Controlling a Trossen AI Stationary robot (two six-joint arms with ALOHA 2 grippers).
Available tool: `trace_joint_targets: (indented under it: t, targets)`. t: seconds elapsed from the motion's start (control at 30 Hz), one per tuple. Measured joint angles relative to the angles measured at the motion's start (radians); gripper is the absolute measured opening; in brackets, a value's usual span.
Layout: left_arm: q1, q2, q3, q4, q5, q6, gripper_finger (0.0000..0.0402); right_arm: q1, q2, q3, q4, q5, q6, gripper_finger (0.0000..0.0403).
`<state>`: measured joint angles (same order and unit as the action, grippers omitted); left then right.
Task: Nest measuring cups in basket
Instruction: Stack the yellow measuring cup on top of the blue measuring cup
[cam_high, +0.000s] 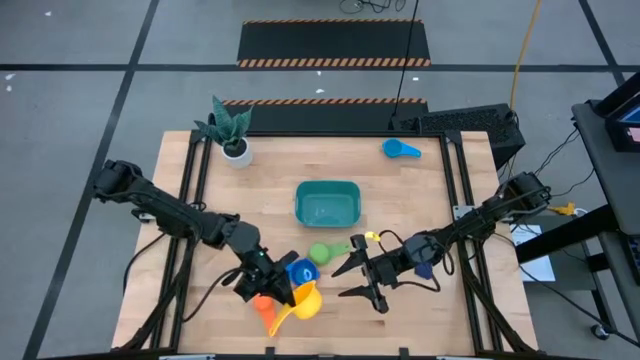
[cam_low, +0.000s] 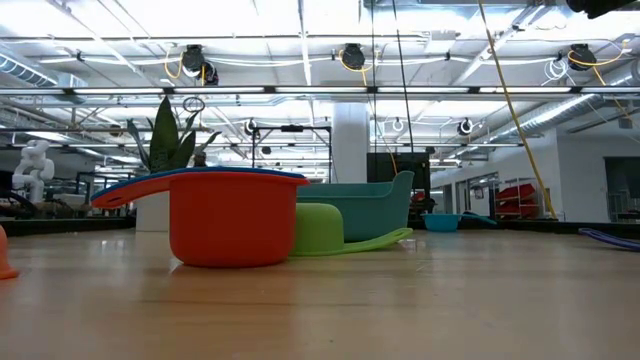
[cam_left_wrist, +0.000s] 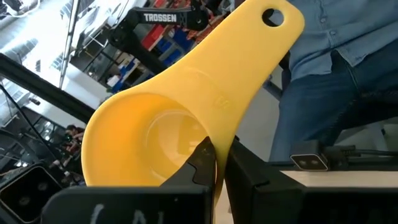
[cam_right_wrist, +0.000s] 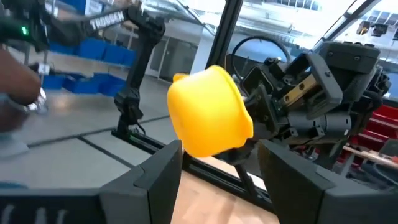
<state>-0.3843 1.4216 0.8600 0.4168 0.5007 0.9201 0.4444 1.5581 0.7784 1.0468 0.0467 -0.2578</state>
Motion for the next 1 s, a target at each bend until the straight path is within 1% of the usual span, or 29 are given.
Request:
trace_joint_targets:
  t: [0.1, 0.27, 0.37, 0.5, 0.63, 0.83, 1.0]
  targets:
    - [0.000, 0.000, 0.000, 0.005, 0.010, 0.014, 0.0017, 0.000, 0.000, 0.000, 0.004, 0.000, 0.011, 0.0208]
    - [0.004, 0.003, 0.000, 0.025, 0.082, 0.041, 0.0012, 0.000, 0.000, 0.018, 0.005, 0.000, 0.029, 0.0216]
    - [0.010, 0.036, 0.000, 0.081, 0.105, 0.041, 0.0016, 0.000, 0.003, 0.029, -0.001, 0.000, 0.054, 0.0216]
    - [0.021, 0.108, 0.000, 0.208, 0.134, 0.049, 0.0020, 0.000, 0.043, 0.063, -0.003, -0.002, 0.070, 0.0216]
    - [0.042, 0.159, -0.001, 0.282, 0.139, 0.030, 0.0012, -0.008, 0.099, 0.084, -0.015, -0.043, 0.070, 0.0216]
    - [0.053, 0.161, -0.001, 0.292, 0.208, -0.025, 0.0019, -0.031, 0.113, 0.089, -0.006, -0.051, 0.087, 0.0216]
    - [0.052, 0.161, -0.001, 0.292, 0.233, -0.032, 0.0012, -0.033, 0.113, 0.089, -0.004, -0.081, 0.091, 0.0215]
